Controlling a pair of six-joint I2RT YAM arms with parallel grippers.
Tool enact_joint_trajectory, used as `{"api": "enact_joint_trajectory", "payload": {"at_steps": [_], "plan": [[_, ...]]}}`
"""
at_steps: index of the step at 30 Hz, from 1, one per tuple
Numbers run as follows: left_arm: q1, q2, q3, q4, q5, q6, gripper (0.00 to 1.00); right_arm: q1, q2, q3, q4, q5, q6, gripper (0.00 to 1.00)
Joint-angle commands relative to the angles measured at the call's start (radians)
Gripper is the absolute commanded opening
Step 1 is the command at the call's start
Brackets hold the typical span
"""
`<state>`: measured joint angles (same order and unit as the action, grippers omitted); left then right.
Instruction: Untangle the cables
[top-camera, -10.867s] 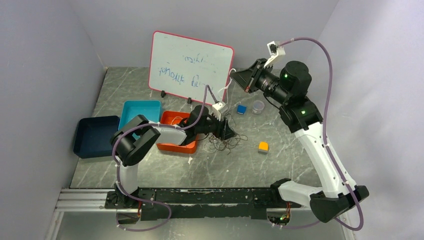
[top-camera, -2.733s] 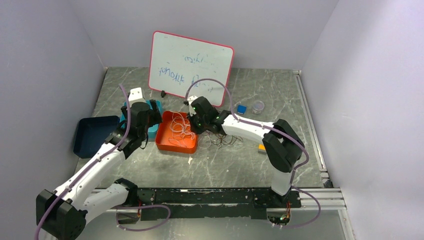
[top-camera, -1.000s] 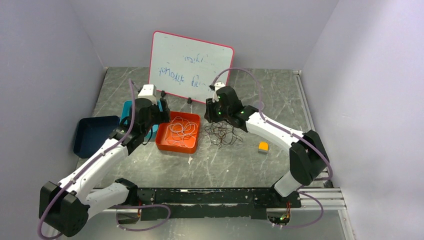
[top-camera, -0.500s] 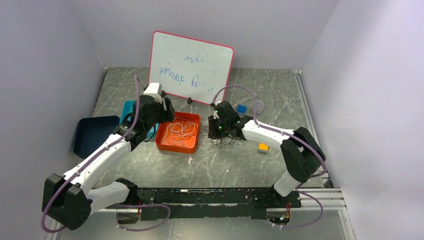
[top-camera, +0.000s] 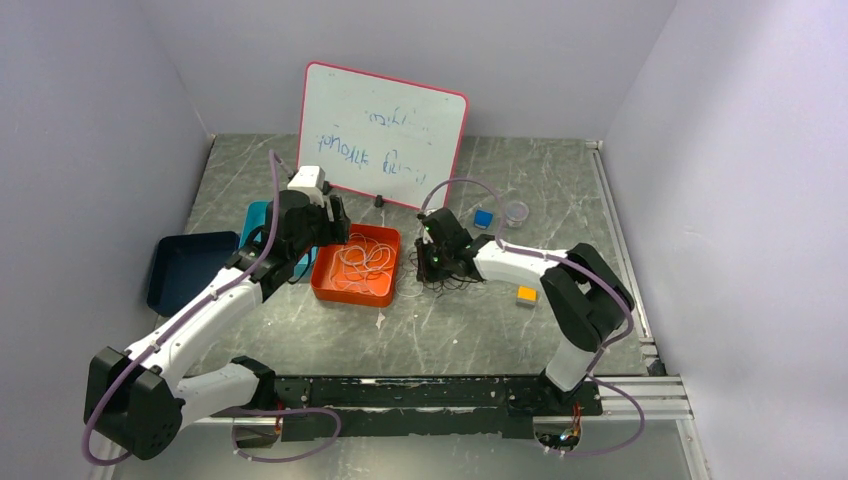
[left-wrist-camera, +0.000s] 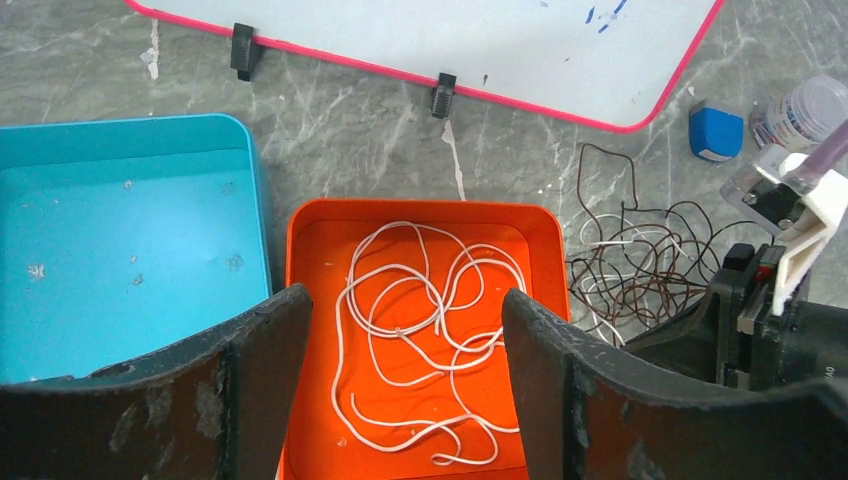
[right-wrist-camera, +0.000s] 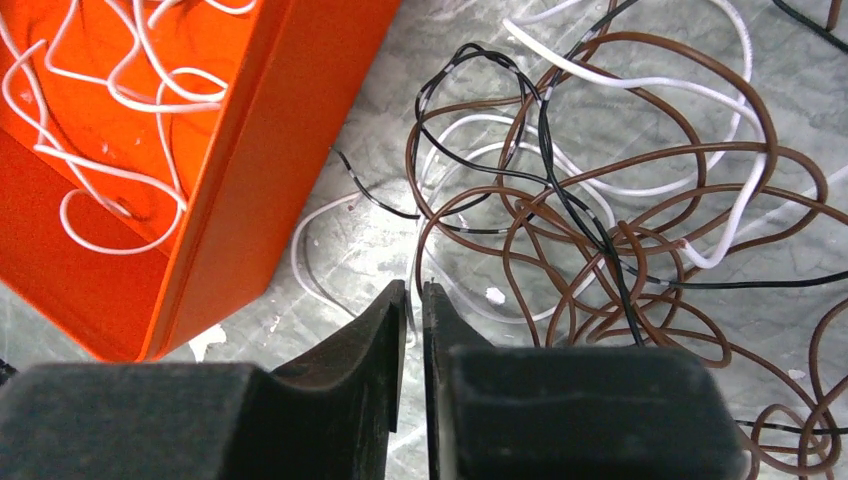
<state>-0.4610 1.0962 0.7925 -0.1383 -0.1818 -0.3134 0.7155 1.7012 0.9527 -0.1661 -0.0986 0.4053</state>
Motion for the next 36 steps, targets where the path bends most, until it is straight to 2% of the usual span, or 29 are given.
{"api": "enact_joint_trajectory", "payload": {"at_steps": [1, 8, 14, 24, 32, 36], "plan": [[0.003, 0.004, 0.035, 0.027, 0.028, 0.002, 0.75, 0.005, 0.016, 0.001, 0.031, 0.005, 0.004, 0.12], [0.002, 0.017, 0.036, 0.042, 0.057, -0.001, 0.74, 0.003, -0.043, -0.009, 0.008, 0.064, -0.005, 0.00], [0.003, 0.043, 0.046, 0.078, 0.118, 0.001, 0.75, -0.004, -0.131, 0.011, -0.063, 0.112, -0.041, 0.00], [0.002, 0.092, 0.056, 0.188, 0.307, 0.008, 0.75, -0.054, -0.288, 0.082, -0.171, 0.109, -0.110, 0.00], [-0.001, 0.160, 0.080, 0.289, 0.457, -0.024, 0.77, -0.141, -0.423, 0.134, -0.216, 0.024, -0.178, 0.00], [-0.039, 0.217, 0.141, 0.312, 0.468, -0.013, 0.79, -0.149, -0.460, 0.176, -0.263, 0.023, -0.223, 0.00]]}}
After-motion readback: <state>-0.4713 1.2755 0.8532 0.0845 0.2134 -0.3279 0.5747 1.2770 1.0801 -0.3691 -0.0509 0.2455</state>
